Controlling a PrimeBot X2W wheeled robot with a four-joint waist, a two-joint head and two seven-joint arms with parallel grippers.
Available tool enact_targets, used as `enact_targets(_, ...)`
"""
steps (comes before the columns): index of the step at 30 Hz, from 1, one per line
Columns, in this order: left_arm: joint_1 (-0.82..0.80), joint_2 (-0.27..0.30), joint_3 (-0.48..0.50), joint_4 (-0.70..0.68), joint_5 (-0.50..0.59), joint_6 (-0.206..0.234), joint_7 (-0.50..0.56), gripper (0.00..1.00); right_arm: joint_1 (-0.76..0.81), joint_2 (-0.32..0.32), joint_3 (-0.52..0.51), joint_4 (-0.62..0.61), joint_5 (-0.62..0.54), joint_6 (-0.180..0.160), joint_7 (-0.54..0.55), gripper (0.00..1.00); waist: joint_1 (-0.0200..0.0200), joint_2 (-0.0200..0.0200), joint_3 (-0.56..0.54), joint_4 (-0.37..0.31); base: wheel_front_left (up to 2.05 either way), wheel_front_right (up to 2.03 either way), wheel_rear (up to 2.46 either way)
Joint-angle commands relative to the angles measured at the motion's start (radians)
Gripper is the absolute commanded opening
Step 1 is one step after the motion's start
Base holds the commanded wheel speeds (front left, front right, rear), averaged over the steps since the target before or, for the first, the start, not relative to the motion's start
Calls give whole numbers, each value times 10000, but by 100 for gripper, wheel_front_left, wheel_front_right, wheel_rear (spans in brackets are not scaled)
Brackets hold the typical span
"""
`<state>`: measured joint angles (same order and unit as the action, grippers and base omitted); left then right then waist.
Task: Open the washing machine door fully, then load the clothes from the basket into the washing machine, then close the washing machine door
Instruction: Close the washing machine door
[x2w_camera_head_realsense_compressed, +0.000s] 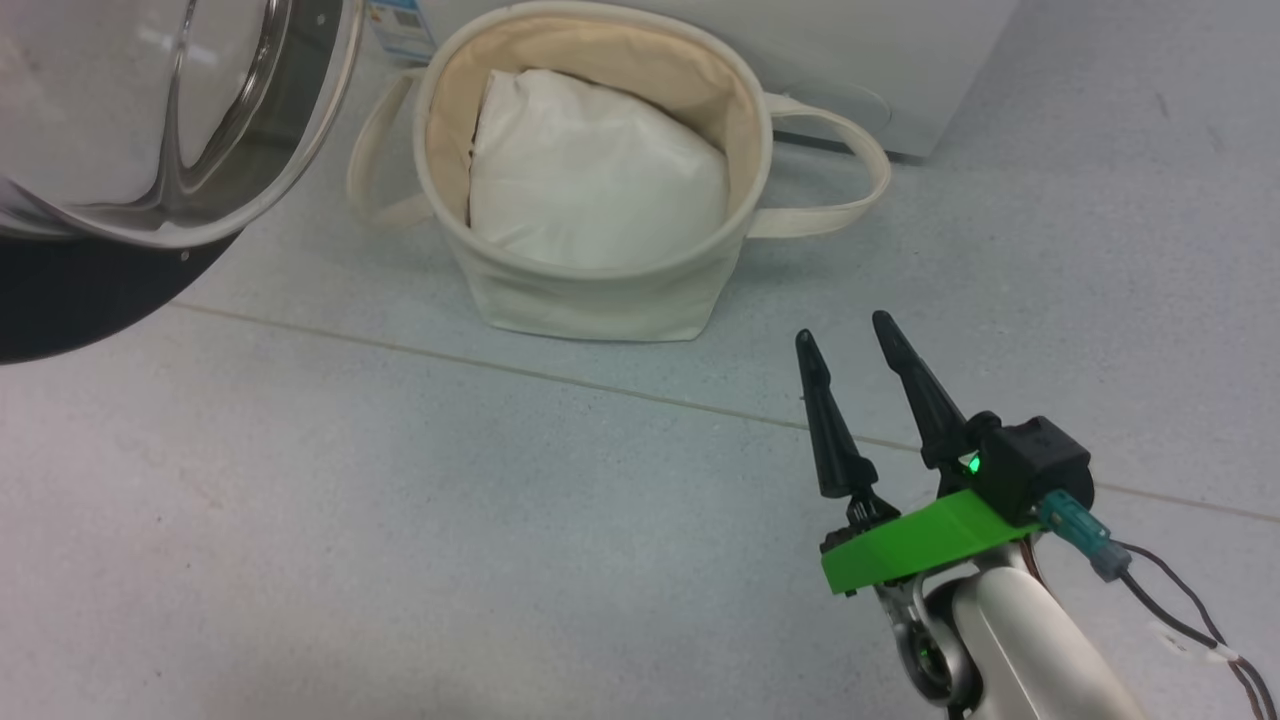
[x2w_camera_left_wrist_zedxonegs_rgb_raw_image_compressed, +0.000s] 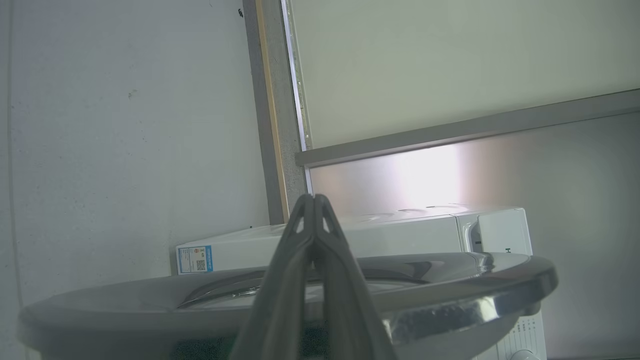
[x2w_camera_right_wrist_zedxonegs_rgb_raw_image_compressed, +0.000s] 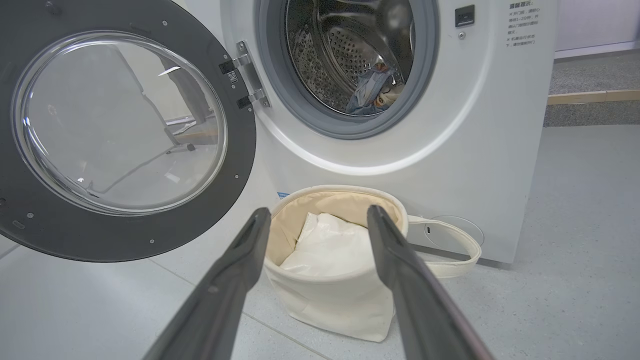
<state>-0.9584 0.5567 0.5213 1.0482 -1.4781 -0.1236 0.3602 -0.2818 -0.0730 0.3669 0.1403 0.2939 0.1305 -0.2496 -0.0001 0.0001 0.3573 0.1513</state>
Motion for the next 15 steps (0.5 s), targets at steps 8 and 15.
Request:
enact_targets(8, 252, 643, -377, -509, -30, -68, 1365, 0, 263, 204, 232, -225, 78, 2, -122, 100, 1, -1, -396, -83, 0, 0, 0)
enact_targets(15, 511, 321, -725, -1098, -121, -69, 2369, 0, 310, 219, 213, -228, 105, 2, -122, 100, 1, -1, -534, -4, 0, 0, 0)
